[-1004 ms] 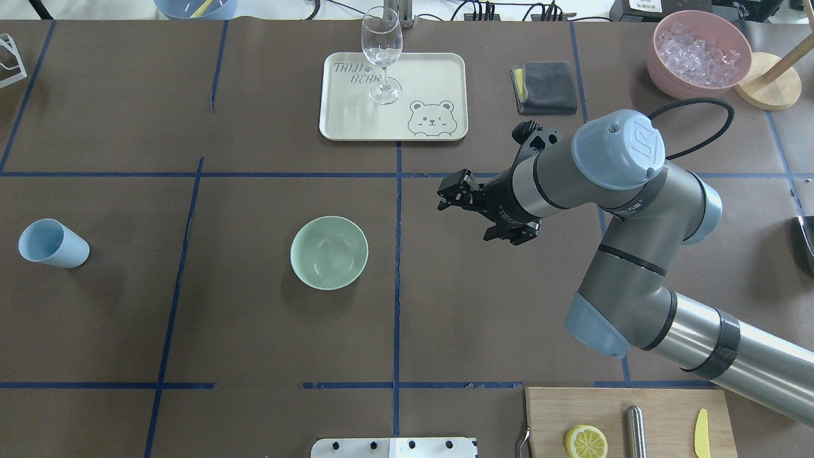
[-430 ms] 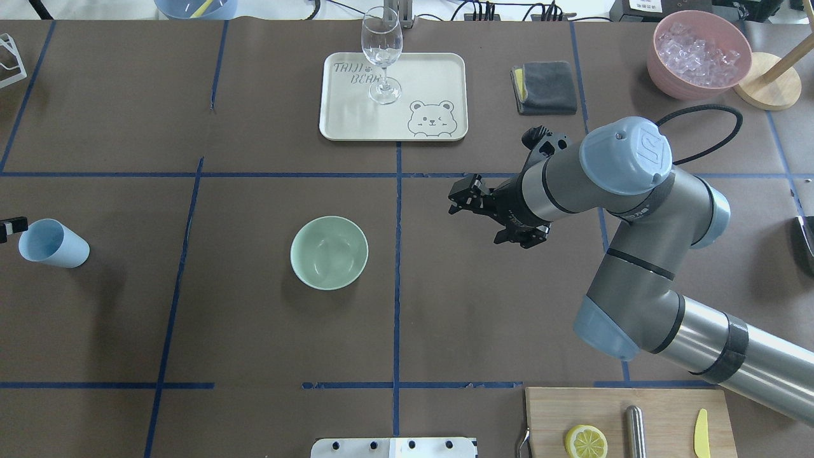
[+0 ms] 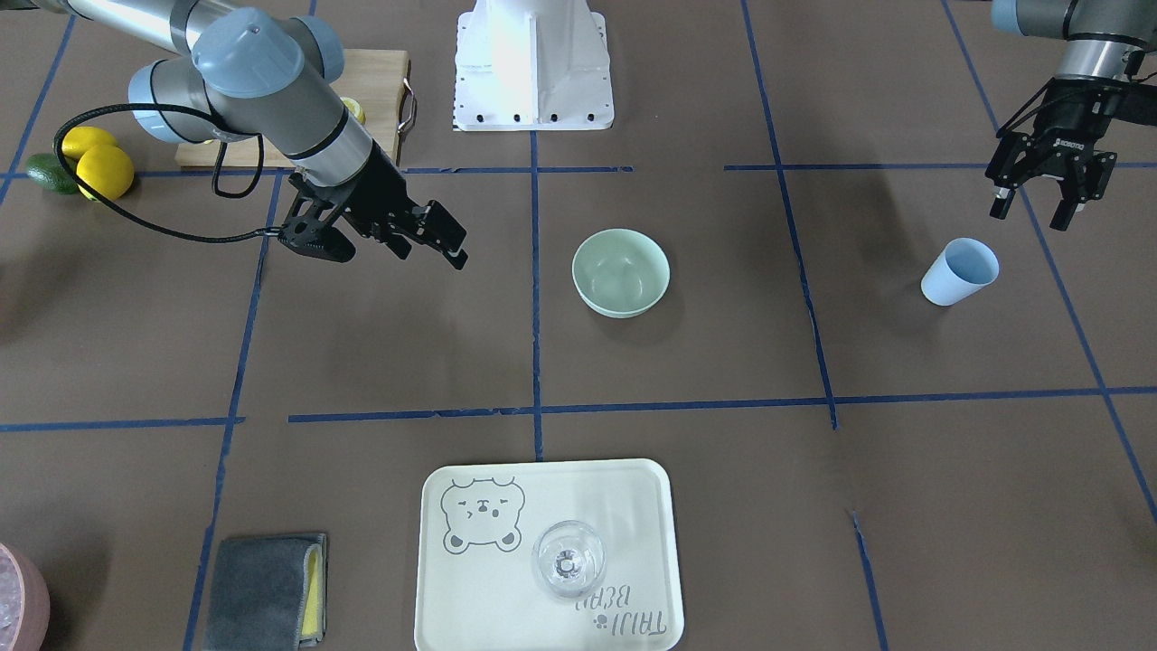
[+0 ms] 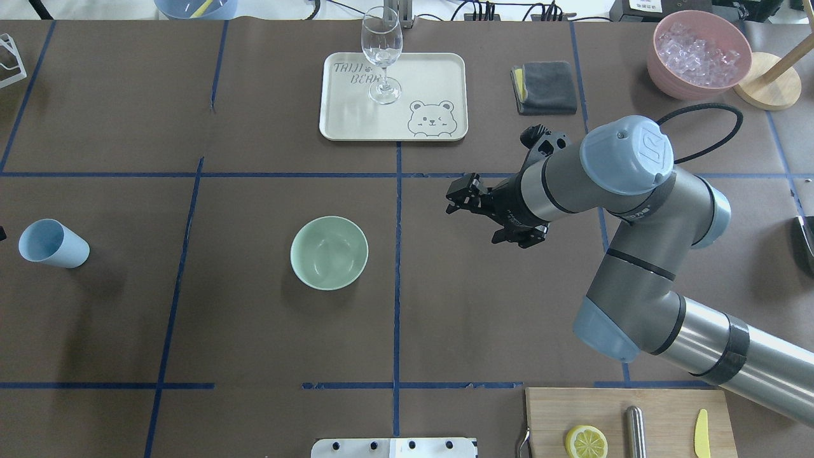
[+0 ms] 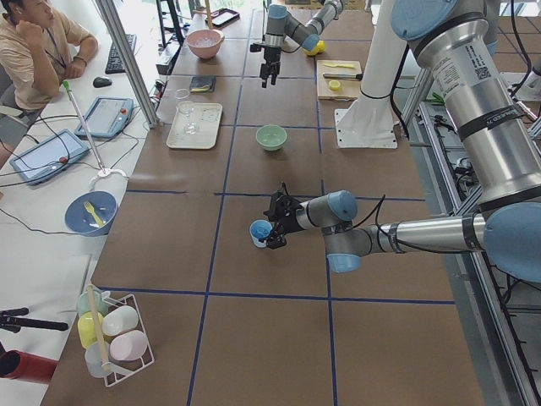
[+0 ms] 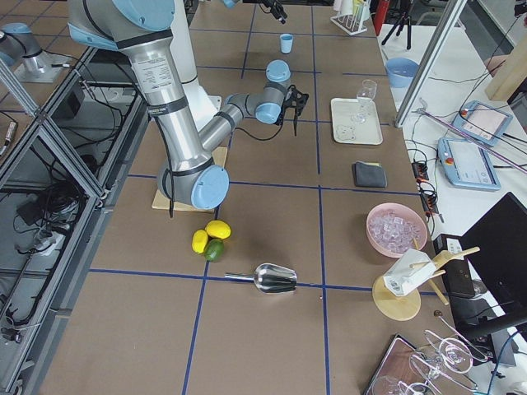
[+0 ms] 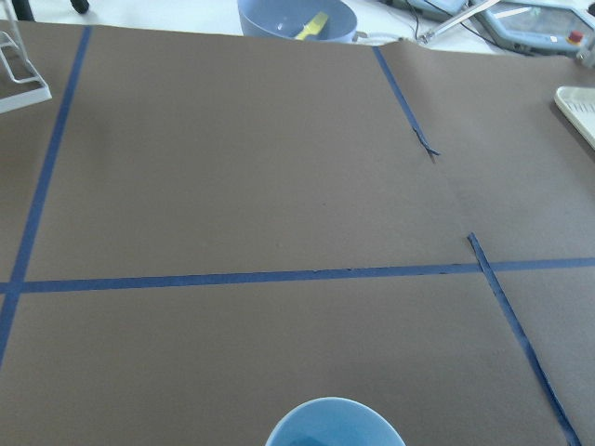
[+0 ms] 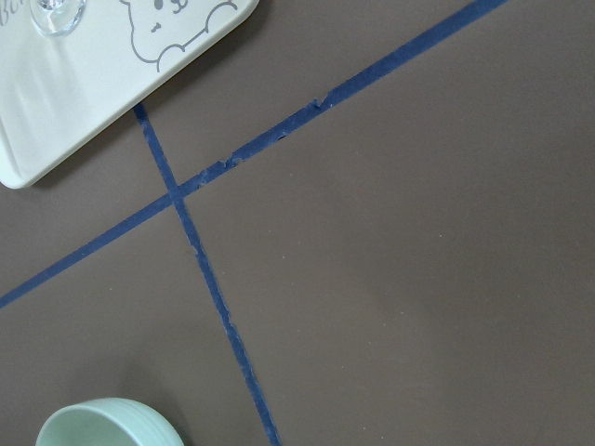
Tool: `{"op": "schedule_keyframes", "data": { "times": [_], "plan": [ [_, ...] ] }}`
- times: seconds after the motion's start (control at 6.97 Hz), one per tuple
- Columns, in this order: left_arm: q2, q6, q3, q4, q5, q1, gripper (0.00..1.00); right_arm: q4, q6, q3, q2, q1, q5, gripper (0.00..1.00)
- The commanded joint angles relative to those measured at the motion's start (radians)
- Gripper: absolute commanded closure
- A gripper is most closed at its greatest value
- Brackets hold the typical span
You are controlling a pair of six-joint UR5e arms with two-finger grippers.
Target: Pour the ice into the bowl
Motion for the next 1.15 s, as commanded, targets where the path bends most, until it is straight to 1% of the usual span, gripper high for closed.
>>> {"op": "schedule_keyframes", "data": {
  "times": [0.0, 0.14, 0.29, 0.43, 0.57, 0.72, 0.86, 1.0],
  "plan": [
    [0.039, -0.074, 0.001, -0.014, 0.327, 0.23, 0.01, -0.001, 0.001, 0.026, -0.005, 0.001, 0.002, 0.0],
    [0.045, -0.086, 0.003, -0.013, 0.456, 0.334, 0.01, -0.001, 0.001, 0.026, -0.006, 0.003, 0.001, 0.0],
    [0.047, -0.143, 0.004, -0.005, 0.519, 0.42, 0.01, -0.001, 0.001, 0.026, -0.006, 0.003, 0.001, 0.0],
    [0.047, -0.19, 0.006, 0.053, 0.607, 0.501, 0.01, -0.001, 0.001, 0.027, -0.006, 0.003, 0.002, 0.0],
    [0.045, -0.306, 0.006, 0.17, 0.647, 0.578, 0.01, -0.001, 0.001, 0.034, -0.006, 0.004, 0.002, 0.0],
    [0.044, -0.412, 0.004, 0.252, 0.691, 0.631, 0.01, -0.001, 0.001, 0.035, -0.005, 0.004, 0.001, 0.0],
    [0.041, -0.448, 0.009, 0.285, 0.725, 0.651, 0.01, -0.001, 0.001, 0.037, -0.005, 0.003, 0.002, 0.0],
    [0.018, -0.451, 0.065, 0.29, 0.797, 0.651, 0.01, -0.001, 0.001, 0.035, -0.006, 0.003, 0.002, 0.0]
  ]
}}
